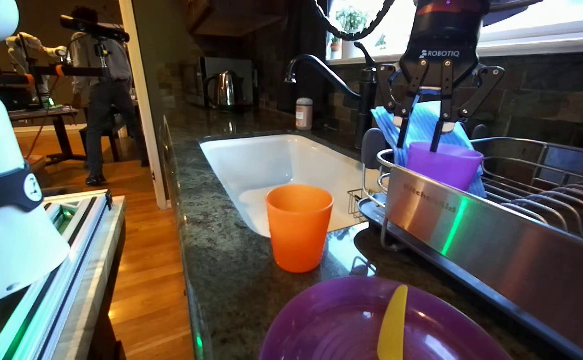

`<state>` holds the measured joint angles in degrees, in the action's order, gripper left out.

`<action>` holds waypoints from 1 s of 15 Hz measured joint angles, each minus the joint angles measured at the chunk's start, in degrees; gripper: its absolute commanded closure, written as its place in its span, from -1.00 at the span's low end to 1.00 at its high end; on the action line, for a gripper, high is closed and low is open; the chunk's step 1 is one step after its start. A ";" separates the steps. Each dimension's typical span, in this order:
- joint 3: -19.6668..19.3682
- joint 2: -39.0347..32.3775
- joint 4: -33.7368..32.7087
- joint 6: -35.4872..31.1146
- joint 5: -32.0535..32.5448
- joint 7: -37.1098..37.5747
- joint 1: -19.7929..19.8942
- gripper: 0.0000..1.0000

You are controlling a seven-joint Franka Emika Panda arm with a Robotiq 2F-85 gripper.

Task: Take the purple cup into the sink

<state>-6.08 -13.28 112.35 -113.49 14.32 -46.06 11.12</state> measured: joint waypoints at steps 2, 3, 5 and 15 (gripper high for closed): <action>0.00 0.25 0.44 -0.02 0.00 -0.05 -0.02 1.00; 0.00 0.35 0.56 -0.02 0.00 -0.05 -0.01 1.00; -0.08 0.69 0.59 0.00 0.60 0.00 -0.01 0.98; 0.89 12.19 -0.89 0.99 13.13 3.94 -3.43 0.98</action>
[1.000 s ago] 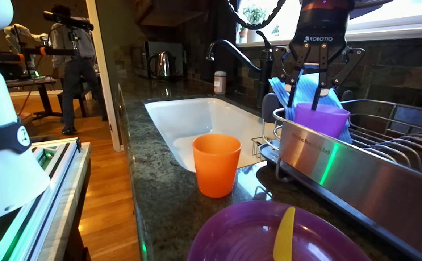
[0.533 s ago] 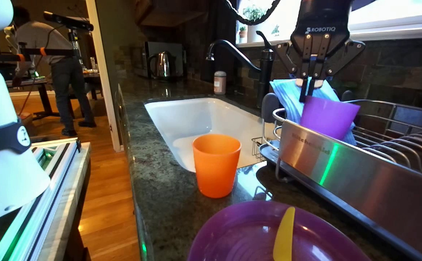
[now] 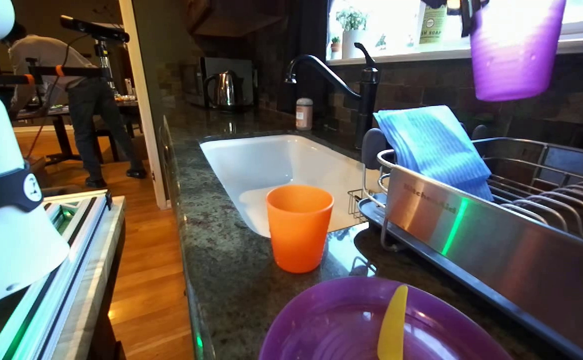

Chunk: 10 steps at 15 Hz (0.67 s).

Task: Take the purple cup into the sink

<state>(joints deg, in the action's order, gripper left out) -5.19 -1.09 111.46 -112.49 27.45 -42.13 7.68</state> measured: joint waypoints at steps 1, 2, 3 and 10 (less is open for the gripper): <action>0.75 0.62 -0.59 -0.24 0.62 -0.48 -0.92 0.98; 1.65 0.93 -1.24 -0.80 0.77 -1.38 -1.99 0.98; 2.62 0.89 -1.93 -1.38 0.69 -2.45 -3.11 0.98; 7.85 -3.54 -2.74 -5.40 -8.64 -13.22 -8.58 0.92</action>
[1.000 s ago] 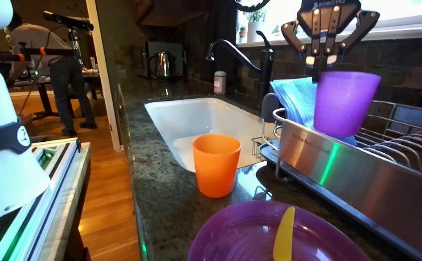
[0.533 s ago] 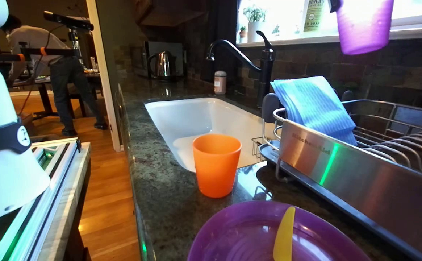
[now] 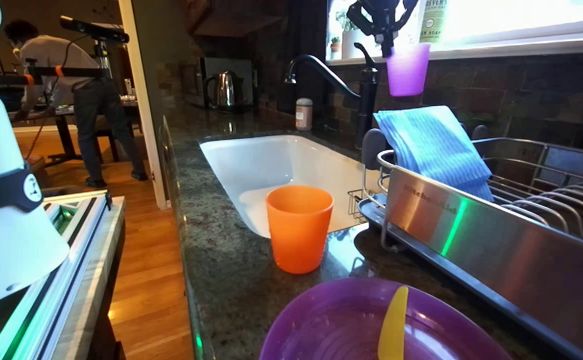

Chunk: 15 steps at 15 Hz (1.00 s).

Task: Take the purple cup into the sink

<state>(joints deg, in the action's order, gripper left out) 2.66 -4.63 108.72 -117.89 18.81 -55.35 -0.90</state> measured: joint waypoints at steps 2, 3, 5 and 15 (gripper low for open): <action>-0.07 -0.68 -0.02 -0.14 -0.71 -1.51 0.15 0.92; -0.16 -0.71 -0.02 -0.15 -0.79 -1.91 0.27 0.98; -0.21 -0.70 -0.09 -0.15 -0.82 -2.17 0.36 0.98; 5.62 -7.99 1.79 -3.22 -0.93 10.45 -6.20 0.98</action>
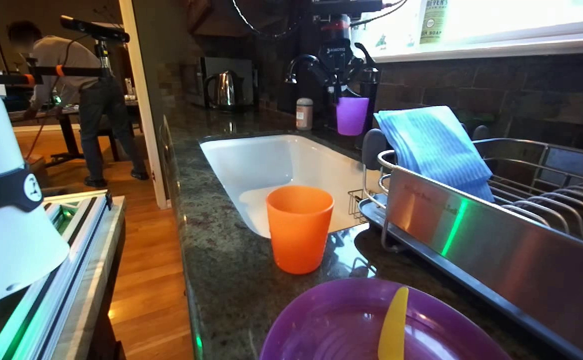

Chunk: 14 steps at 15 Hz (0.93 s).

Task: Take the purple cup into the sink

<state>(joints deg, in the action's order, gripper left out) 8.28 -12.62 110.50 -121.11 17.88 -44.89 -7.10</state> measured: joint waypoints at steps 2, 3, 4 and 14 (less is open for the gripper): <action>0.15 -0.25 1.46 -1.04 0.17 7.02 -0.90 0.98; 0.00 0.03 2.58 -1.43 0.20 10.29 -0.89 0.98; -0.27 0.61 3.96 -1.84 0.19 13.19 -0.67 0.98; -3.98 3.32 22.33 -25.41 -4.69 28.72 4.03 0.98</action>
<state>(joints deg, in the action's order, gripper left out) 4.29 -9.30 132.83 -146.52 13.18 -16.17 -3.07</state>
